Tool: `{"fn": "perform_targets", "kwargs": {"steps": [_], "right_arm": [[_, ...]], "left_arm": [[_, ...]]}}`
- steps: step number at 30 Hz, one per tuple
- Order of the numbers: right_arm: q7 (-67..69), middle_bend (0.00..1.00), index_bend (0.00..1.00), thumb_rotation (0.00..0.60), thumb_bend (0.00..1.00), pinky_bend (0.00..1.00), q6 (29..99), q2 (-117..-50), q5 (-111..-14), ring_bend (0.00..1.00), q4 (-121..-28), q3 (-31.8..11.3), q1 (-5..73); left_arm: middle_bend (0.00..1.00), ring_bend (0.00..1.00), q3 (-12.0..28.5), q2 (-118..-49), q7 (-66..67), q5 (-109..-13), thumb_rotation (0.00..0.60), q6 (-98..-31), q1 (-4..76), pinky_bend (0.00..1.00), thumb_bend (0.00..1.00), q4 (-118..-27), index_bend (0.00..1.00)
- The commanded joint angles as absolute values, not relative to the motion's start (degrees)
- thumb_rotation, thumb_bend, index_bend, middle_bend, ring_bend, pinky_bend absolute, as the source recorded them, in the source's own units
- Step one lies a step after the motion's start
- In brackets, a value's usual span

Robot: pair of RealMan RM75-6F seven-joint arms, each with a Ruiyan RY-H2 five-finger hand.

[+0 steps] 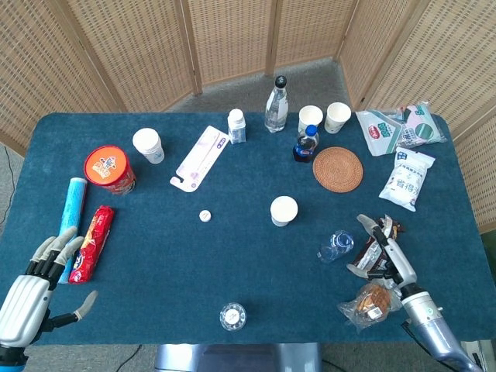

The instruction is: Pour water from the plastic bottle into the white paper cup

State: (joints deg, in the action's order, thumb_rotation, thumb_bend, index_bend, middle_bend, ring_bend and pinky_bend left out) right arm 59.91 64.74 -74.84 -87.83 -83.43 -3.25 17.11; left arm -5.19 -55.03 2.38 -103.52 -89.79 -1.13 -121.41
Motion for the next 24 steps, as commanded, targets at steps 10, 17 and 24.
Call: {"fn": "perform_targets", "kwargs": {"steps": [10, 17, 24], "right_arm": [[61.4, 0.0, 0.0, 0.6, 0.23, 0.0, 61.5, -77.79, -87.03, 0.0, -81.55, -3.08, 20.09], [61.47, 0.0, 0.0, 0.6, 0.24, 0.0, 59.4, -78.6, -86.12, 0.0, -81.27, -3.33, 21.82], [61.24, 0.0, 0.0, 0.6, 0.25, 0.0, 58.57, -79.28, -85.58, 0.0, -80.84, -3.03, 22.48]], "left_arm": [[0.01, 0.0, -5.01, -54.89, 1.69, -102.54, 0.443, -90.21, -1.33, 0.0, 0.39, -120.69, 0.05], [0.01, 0.0, -4.95, -54.74, 1.58, -102.32, 0.441, -90.43, -1.44, 0.0, 0.39, -120.61, 0.05], [0.01, 0.0, -4.94, -54.66, 1.3, -102.11, 0.446, -90.79, -1.67, 0.0, 0.39, -120.42, 0.05]]}}
